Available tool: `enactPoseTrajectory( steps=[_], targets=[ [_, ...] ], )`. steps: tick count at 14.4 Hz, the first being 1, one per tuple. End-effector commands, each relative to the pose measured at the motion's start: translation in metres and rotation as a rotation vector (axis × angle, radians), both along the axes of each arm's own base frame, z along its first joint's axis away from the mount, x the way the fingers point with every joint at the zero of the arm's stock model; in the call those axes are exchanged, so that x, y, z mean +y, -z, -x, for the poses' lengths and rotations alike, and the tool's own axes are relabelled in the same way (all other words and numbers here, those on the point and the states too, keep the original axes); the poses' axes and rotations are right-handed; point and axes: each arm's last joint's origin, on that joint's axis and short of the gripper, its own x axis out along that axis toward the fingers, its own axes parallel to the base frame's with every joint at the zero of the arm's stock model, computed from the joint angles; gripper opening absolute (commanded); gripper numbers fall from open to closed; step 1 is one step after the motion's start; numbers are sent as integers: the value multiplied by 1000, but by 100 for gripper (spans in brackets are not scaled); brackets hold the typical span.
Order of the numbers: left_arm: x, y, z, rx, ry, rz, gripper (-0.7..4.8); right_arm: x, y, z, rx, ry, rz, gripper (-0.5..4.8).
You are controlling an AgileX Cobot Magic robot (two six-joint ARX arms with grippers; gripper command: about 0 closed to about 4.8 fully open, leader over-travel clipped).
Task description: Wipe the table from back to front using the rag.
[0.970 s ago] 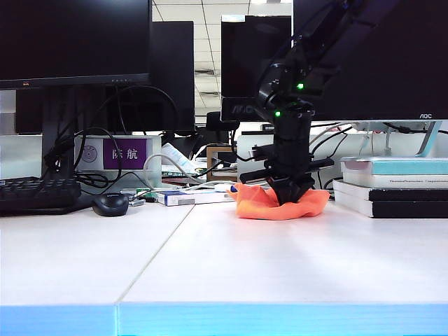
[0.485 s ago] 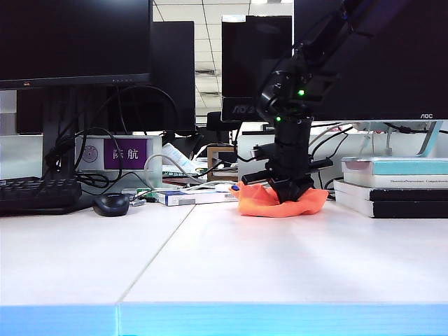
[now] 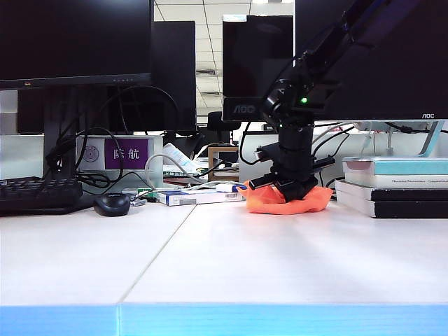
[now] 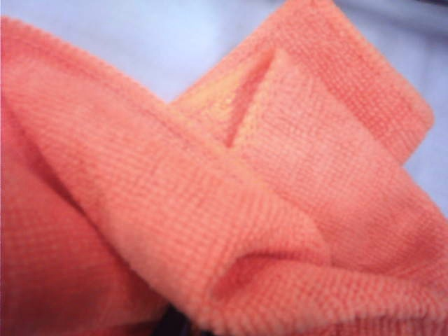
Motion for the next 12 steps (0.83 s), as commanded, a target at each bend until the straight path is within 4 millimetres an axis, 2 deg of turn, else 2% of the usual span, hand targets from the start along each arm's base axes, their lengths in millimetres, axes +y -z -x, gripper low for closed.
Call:
enactPoseTrajectory(
  steps=[1,7,12],
  targets=[
    [0,-2,1,-7,8,8,-6,-2,20,-3,80,1,27,-5],
    [-1,0,0,2,6,7,-6,2,14,-10,6,-2,1,-5],
    [-1,0,0,2,6,6,-6,5,21,-19,-10,-2,-6,-5]
  ],
)
